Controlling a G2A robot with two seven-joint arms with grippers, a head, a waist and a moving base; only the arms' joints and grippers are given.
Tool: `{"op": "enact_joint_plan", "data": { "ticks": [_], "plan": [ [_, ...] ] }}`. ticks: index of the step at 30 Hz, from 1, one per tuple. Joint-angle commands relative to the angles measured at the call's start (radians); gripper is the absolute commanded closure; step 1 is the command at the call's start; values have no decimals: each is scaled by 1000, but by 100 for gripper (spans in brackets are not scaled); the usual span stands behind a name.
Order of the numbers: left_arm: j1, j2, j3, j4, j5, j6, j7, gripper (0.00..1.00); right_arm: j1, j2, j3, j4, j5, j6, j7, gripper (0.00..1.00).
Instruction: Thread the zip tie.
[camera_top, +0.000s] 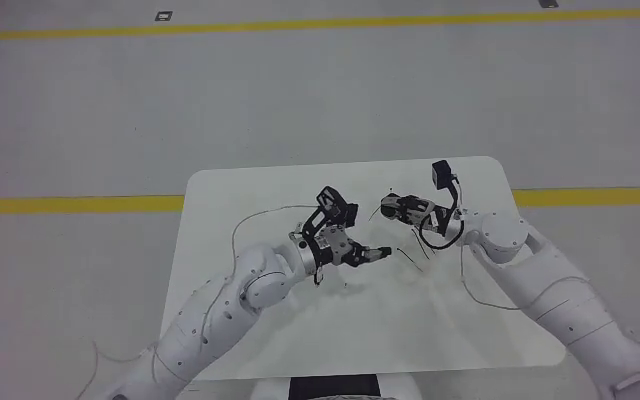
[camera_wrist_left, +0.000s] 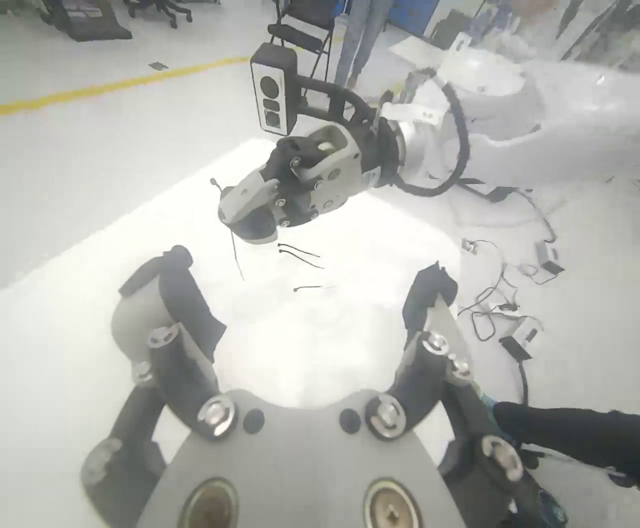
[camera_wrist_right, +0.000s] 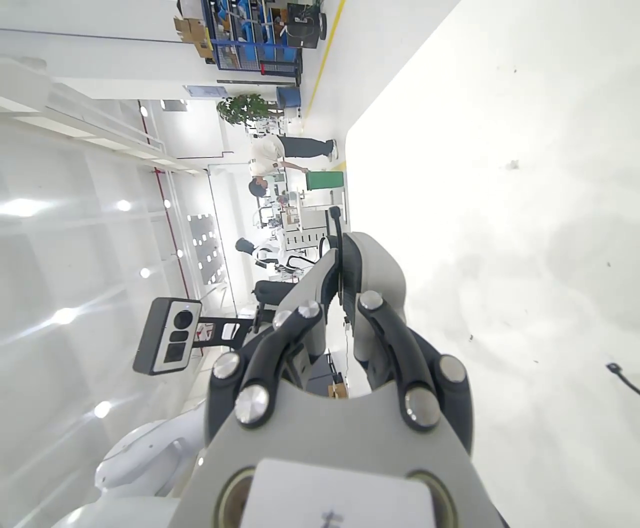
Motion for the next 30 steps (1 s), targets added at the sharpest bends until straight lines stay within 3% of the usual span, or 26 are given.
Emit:
{"op": "enact_joint_plan", "data": {
  "ticks": [1,6,13,26,30],
  "plan": [
    [0,0,1,1,8,1,-2,0,0,0,0,0,0,0,0,100],
    [-8,2,23,10,149,4,71,0,-17,-9,12,-8,42,5,-7,100],
    [3,0,53,67,365,46,276,0,-23,-26,36,18,148,11,36,100],
    [6,0,55,86,394,72,282,0,-29,-34,38,25,148,6,29,100],
    [22,-2,57,126,436,116,385,0,-43,-40,39,24,136,7,32,100]
  ]
}}
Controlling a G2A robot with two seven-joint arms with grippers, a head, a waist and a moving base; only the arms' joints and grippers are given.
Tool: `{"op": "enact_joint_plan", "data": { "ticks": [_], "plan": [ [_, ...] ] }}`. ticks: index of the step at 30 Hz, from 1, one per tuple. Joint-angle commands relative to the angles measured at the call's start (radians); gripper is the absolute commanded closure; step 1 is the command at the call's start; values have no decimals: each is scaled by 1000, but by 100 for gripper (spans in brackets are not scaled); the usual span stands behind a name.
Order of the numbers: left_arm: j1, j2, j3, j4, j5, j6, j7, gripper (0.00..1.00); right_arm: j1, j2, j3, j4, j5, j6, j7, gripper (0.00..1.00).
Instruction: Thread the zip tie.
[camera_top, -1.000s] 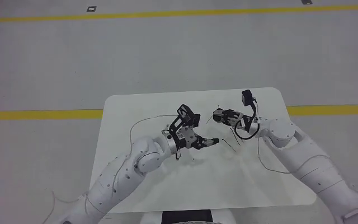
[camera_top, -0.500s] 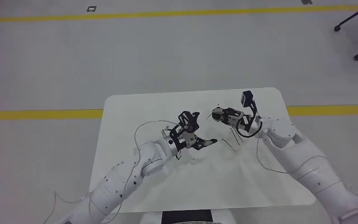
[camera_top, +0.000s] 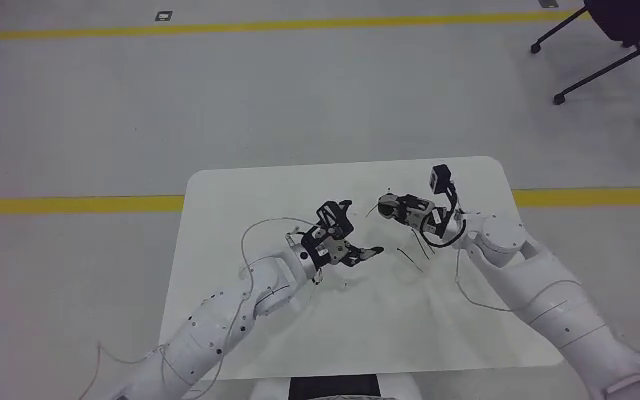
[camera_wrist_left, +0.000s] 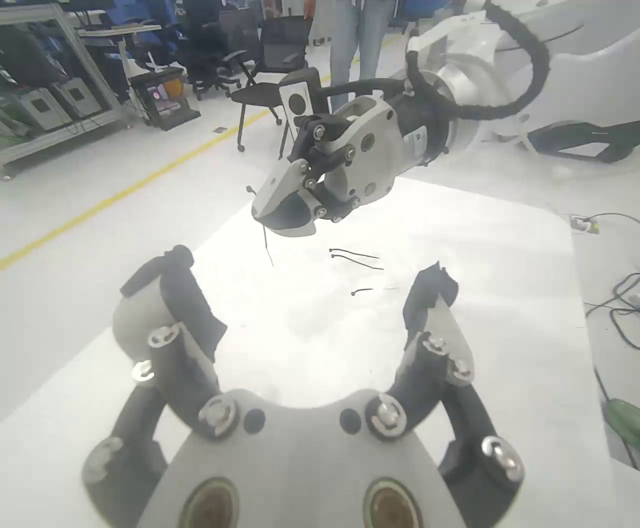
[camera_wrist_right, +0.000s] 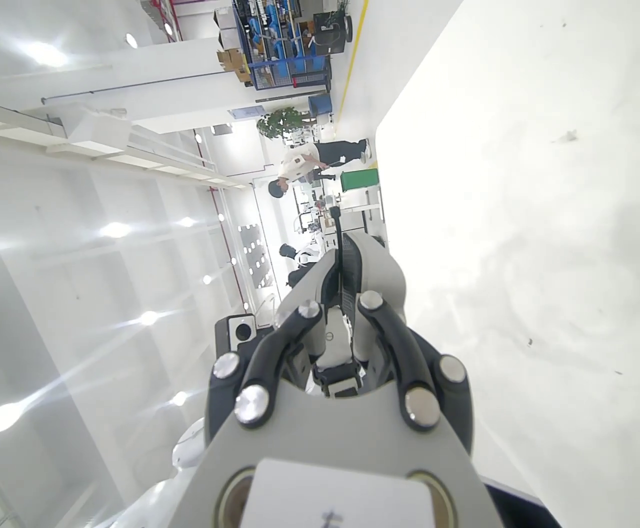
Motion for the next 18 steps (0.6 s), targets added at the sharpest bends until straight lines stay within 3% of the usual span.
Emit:
{"op": "enact_joint_plan", "data": {
  "ticks": [1,5,11,18],
  "plan": [
    [3,-1,4,30,44,25,54,0,-5,-3,3,4,-2,-9,16,100],
    [-1,-6,13,72,80,55,125,0,-12,-9,7,15,-8,-29,47,100],
    [-29,-22,41,128,87,58,209,0,-11,-22,9,34,-2,-50,78,100],
    [-34,-23,44,130,98,61,216,0,-11,-22,9,34,-2,-50,78,100]
  ]
}}
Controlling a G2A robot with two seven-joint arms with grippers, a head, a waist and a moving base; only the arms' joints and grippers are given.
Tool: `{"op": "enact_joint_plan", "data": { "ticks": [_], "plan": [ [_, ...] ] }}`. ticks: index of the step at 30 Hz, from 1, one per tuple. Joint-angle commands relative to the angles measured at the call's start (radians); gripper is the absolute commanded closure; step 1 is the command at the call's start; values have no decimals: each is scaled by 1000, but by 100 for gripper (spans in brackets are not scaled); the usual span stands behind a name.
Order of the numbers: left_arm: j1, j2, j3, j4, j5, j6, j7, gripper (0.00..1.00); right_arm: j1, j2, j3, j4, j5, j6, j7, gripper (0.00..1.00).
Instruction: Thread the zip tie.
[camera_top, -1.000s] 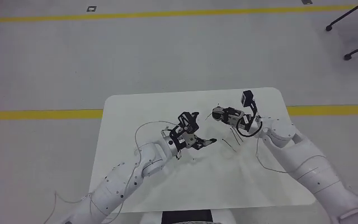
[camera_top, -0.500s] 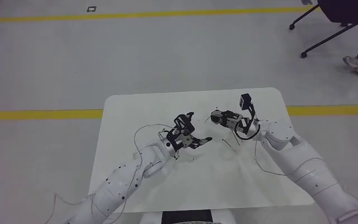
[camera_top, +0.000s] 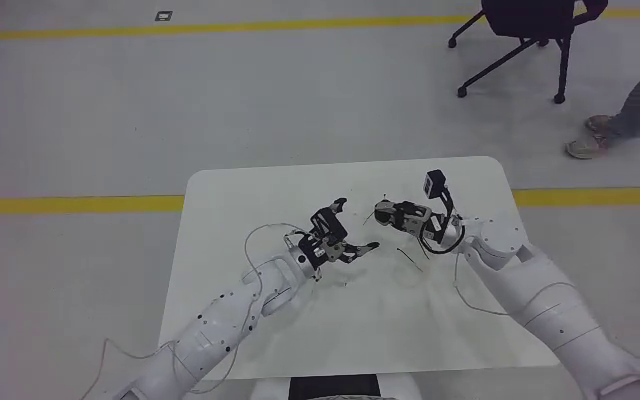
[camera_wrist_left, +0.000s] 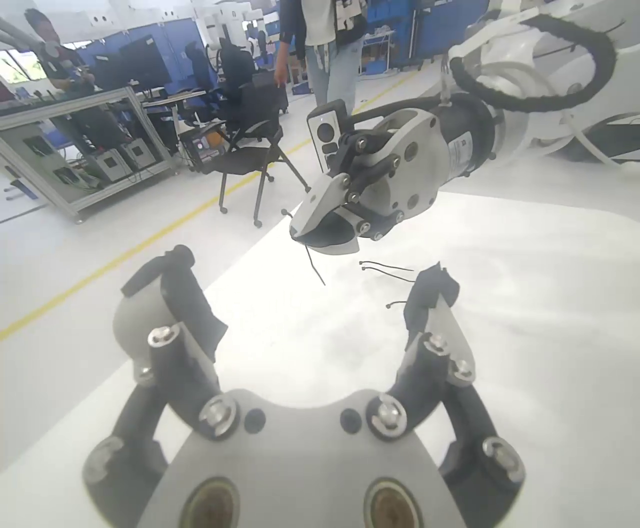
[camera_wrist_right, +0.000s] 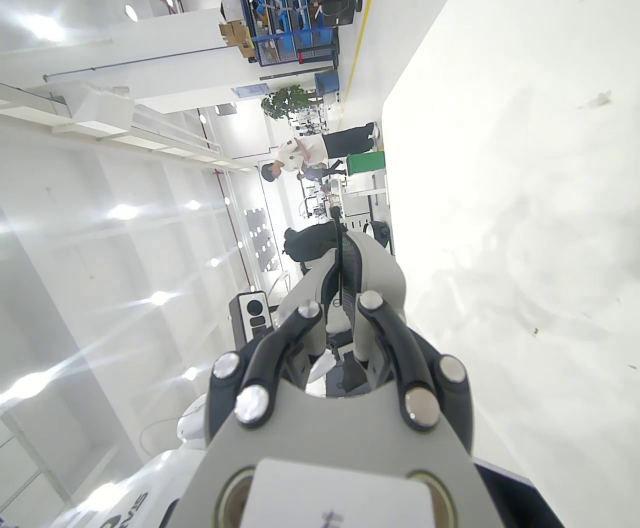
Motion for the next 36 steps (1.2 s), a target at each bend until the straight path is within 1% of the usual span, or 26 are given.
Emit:
{"op": "enact_joint_plan", "data": {
  "ticks": [1,8,9,10,11,12,13,15,18,20,25,27,33,36],
  "plan": [
    [2,0,0,-2,-4,3,-1,0,-4,-1,0,-2,-2,0,-8,100],
    [8,-3,-8,-2,-20,9,-32,0,-20,-8,10,-24,-59,1,-42,100],
    [8,-3,-9,-3,-21,9,-35,10,-23,-9,12,-27,-69,-1,-45,100],
    [9,-4,-10,-3,-24,8,-37,24,-26,-10,16,-31,-78,-5,-49,100],
    [9,-4,-10,-3,-25,7,-39,36,-29,-10,19,-33,-86,-9,-54,100],
    [9,-4,-11,-3,-25,6,-40,52,-32,-10,23,-36,-96,-14,-59,100],
    [9,-4,-12,-3,-25,5,-41,55,-37,-11,28,-40,-106,-19,-64,100],
    [10,-5,-14,-3,-27,4,-41,57,-45,-11,35,-47,-118,-28,-65,100],
    [11,-6,-16,-3,-28,3,-44,64,-55,-12,45,-56,-141,-35,-65,100],
    [11,-6,-17,-2,-28,3,-47,65,-61,-13,51,-63,-152,-37,-68,100],
    [12,-8,-18,-2,-25,1,-51,71,-71,-16,62,-71,-169,-36,-61,100],
    [13,-8,-17,-2,-22,0,-51,76,-74,-18,67,-73,-170,-37,-54,100],
    [14,-11,-17,2,-20,0,-52,81,-84,-23,77,-82,-185,-38,-40,100],
    [15,-12,-17,2,-19,2,-52,80,-87,-25,81,-86,-195,-36,-33,100]
  ]
}}
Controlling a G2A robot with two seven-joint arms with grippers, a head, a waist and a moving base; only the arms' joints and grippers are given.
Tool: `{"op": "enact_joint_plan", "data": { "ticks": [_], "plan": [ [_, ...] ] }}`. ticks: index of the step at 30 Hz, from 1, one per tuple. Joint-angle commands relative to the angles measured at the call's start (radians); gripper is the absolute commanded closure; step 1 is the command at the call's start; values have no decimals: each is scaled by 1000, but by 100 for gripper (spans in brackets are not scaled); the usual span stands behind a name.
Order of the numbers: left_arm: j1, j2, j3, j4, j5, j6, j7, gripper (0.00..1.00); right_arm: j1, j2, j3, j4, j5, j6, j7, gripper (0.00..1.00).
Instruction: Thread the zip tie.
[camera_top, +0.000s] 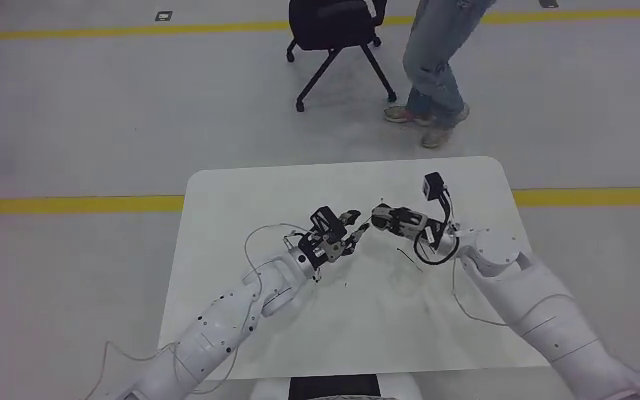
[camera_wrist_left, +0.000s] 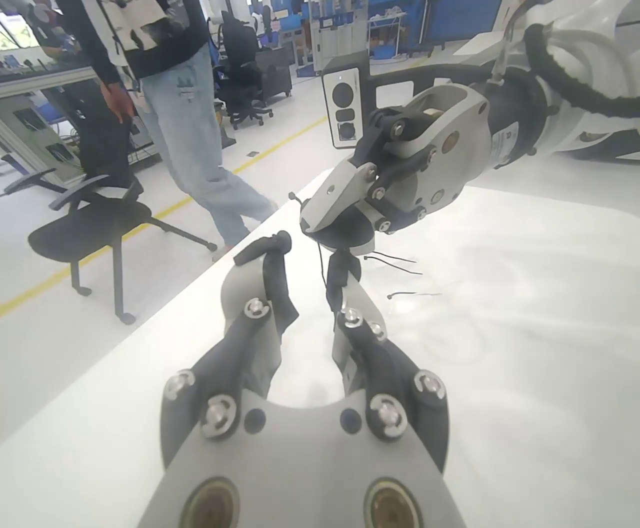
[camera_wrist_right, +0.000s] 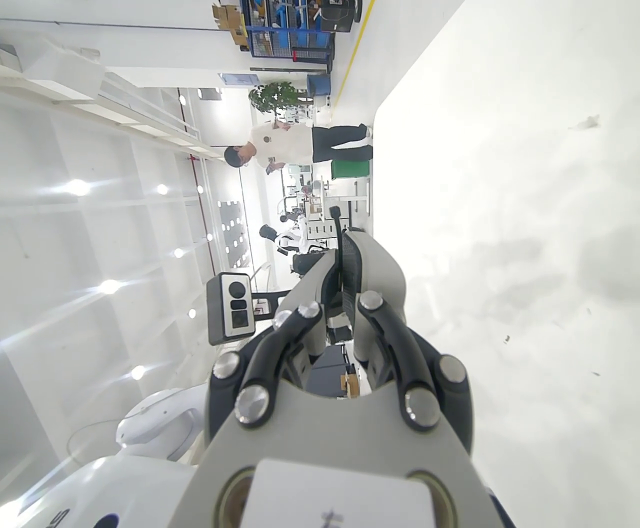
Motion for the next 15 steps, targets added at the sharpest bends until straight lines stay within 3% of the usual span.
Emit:
{"op": "enact_joint_plan", "data": {
  "ticks": [1,8,15],
  "plan": [
    [0,-1,0,0,1,1,0,80,-2,-2,2,-2,-5,2,4,100],
    [1,-2,-2,1,4,-3,2,80,-4,-10,5,-7,-20,11,11,100],
    [2,-4,-4,2,6,-8,4,92,-1,-19,4,-2,-31,21,21,100]
  ]
}}
